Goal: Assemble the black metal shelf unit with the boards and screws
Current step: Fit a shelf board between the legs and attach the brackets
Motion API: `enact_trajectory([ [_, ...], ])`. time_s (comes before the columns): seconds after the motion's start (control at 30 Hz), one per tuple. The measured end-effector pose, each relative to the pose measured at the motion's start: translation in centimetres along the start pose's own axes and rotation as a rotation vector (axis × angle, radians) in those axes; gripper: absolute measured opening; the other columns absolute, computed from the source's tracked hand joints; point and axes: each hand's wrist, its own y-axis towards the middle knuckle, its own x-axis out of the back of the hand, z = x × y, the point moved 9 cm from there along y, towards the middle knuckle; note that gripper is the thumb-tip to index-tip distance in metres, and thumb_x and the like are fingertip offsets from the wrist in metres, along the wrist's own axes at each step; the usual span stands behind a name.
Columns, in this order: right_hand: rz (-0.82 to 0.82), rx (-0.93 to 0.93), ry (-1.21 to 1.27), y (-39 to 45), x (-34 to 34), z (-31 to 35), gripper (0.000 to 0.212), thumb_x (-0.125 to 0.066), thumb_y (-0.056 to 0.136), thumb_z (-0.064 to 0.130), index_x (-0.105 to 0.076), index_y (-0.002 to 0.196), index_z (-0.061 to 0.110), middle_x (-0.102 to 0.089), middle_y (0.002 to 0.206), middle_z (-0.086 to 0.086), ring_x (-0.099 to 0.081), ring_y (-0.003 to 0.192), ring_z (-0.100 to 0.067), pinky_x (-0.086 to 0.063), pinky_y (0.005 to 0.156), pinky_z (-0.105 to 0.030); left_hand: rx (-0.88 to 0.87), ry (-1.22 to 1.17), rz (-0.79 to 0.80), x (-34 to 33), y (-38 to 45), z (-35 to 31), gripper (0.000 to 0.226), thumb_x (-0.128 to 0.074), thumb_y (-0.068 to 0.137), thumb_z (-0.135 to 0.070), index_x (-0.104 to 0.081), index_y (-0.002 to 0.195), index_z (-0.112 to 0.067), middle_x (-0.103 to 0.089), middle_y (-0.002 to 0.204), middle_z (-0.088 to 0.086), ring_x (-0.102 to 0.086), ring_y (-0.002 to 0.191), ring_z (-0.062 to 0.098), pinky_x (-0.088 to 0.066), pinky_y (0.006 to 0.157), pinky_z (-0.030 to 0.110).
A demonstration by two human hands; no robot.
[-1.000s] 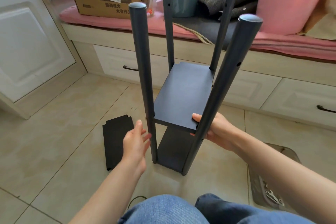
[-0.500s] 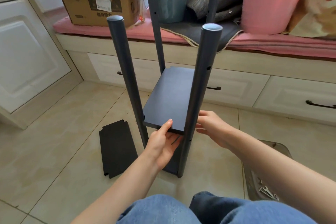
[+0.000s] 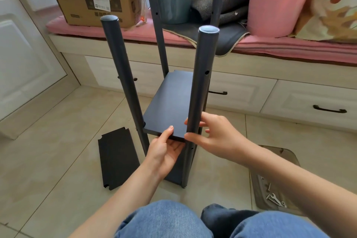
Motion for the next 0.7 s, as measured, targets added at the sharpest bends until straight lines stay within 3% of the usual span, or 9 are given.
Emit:
enact_trajectory([
  [0.13, -0.024, -0.011, -0.001, 0.7, 0.5, -0.9, 0.031, -0.068, 0.091, 0.024, -0.052, 0.088, 0.05, -0.066, 0.094, 0.03, -0.064, 0.095, 0.002, -0.053, 0.082, -0.017, -0.01, 0.05, 0.013, -0.2, -0.2, -0.2, 0.034, -0.057, 0.101, -0.017, -0.055, 0.132, -0.005, -0.073, 0.115, 0.017, -0.07, 0.11, 0.032, -0.061, 0.081, 0.037],
  [0.27, -0.011, -0.014, -0.019, 1.1, 0.4, -1.3, 0.031, -0.068, 0.091, 0.029, -0.05, 0.089, 0.054, -0.064, 0.096, 0.031, -0.063, 0.098, 0.006, -0.053, 0.087, -0.02, -0.026, 0.077, 0.01, 0.0, -0.1, -0.5, 0.04, -0.058, 0.1, -0.017, -0.052, 0.139, -0.008, -0.07, 0.122, 0.018, -0.069, 0.112, 0.031, -0.058, 0.089, 0.038],
  [0.33, -0.002, -0.001, -0.041, 1.4, 0.0, -1.0, 0.029, -0.068, 0.091, 0.032, -0.05, 0.095, 0.055, -0.064, 0.1, 0.029, -0.065, 0.098, -0.005, -0.053, 0.087, -0.024, -0.037, 0.083, 0.017, 0.3, 0.0, -0.8, 0.043, -0.056, 0.101, -0.018, -0.049, 0.142, -0.005, -0.069, 0.124, 0.018, -0.068, 0.115, 0.032, -0.056, 0.092, 0.039],
  [0.4, -0.001, -0.011, -0.045, 1.6, -0.5, -1.2, 0.021, -0.065, 0.092, 0.036, -0.055, 0.109, 0.044, -0.066, 0.108, 0.02, -0.065, 0.1, -0.009, -0.054, 0.089, -0.026, -0.04, 0.07, 0.023, 0.5, 0.1, -0.8, 0.047, -0.055, 0.102, -0.018, -0.046, 0.145, -0.001, -0.069, 0.123, 0.019, -0.067, 0.116, 0.033, -0.055, 0.095, 0.04],
  [0.47, 0.037, -0.064, 0.006, 1.8, -0.9, -1.8, 0.031, -0.062, 0.092, 0.042, -0.055, 0.122, 0.037, -0.064, 0.114, 0.02, -0.065, 0.099, -0.005, -0.053, 0.084, -0.021, -0.038, 0.061, 0.023, 0.5, 0.1, -0.8, 0.048, -0.054, 0.102, -0.018, -0.044, 0.146, -0.001, -0.068, 0.124, 0.019, -0.066, 0.117, 0.033, -0.054, 0.097, 0.041],
  [0.57, 0.162, -0.117, 0.155, 1.9, -1.9, -2.2, 0.023, -0.06, 0.094, 0.042, -0.055, 0.115, 0.048, -0.062, 0.107, 0.037, -0.063, 0.093, 0.011, -0.049, 0.07, -0.007, -0.031, 0.073, 0.008, 0.7, 0.2, -0.6, 0.045, -0.054, 0.103, -0.021, -0.047, 0.144, -0.004, -0.068, 0.127, 0.017, -0.067, 0.116, 0.03, -0.055, 0.093, 0.038],
  [0.7, 0.145, -0.115, 0.169, 2.3, -1.7, -2.5, 0.025, -0.061, 0.094, 0.035, -0.07, 0.112, 0.021, -0.071, 0.115, 0.006, -0.064, 0.107, -0.004, -0.051, 0.09, -0.016, -0.087, 0.208, -0.078, 1.3, -0.4, -1.3, 0.042, -0.063, 0.098, -0.025, -0.054, 0.136, -0.01, -0.073, 0.117, 0.01, -0.073, 0.104, 0.025, -0.061, 0.08, 0.029],
])
